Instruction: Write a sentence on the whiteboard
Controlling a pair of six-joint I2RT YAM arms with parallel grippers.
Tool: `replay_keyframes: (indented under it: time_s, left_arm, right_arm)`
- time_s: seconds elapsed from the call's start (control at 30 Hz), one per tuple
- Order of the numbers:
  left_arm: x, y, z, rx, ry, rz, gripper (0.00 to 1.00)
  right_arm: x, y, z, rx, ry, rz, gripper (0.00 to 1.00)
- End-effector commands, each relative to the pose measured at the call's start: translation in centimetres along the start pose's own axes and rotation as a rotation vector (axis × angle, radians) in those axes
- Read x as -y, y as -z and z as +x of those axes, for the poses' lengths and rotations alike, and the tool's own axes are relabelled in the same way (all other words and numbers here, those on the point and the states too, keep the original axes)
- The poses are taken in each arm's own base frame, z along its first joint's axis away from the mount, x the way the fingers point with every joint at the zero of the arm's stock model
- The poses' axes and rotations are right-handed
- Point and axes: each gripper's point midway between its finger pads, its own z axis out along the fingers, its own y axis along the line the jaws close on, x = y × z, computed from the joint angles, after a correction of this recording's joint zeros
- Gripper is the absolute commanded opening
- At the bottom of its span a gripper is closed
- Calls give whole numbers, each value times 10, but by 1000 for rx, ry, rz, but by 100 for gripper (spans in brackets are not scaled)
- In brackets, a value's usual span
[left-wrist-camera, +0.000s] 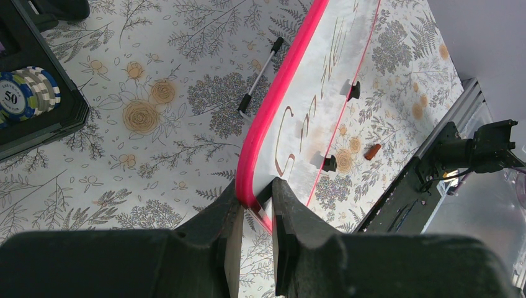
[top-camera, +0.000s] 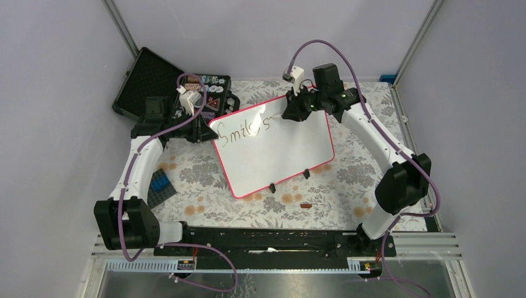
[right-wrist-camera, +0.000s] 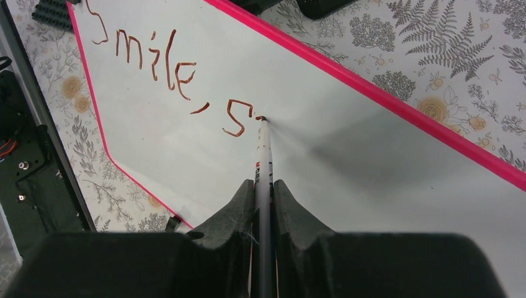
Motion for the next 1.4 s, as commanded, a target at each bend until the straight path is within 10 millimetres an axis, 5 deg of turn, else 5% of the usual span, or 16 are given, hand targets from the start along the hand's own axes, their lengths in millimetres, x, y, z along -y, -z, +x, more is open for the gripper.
replay_keyframes:
  time_s: [0.0,0.73,1.1,1.37]
  left_arm:
    - [-5,3,-16,51,-124,-48,0]
    - [-5,2,-17,49,-125,-44,0]
    - [-4,3,-17,51,-125,-44,0]
    - [-4,3,-17,51,-124,-45,0]
  right_arm:
    - [8,9,-22,38,58,56,0]
    - [-3,6,6,-8,29,14,0]
    - [-23,5,23,-28,18,-32,0]
    - [-40,3,16,-15,36,-70,0]
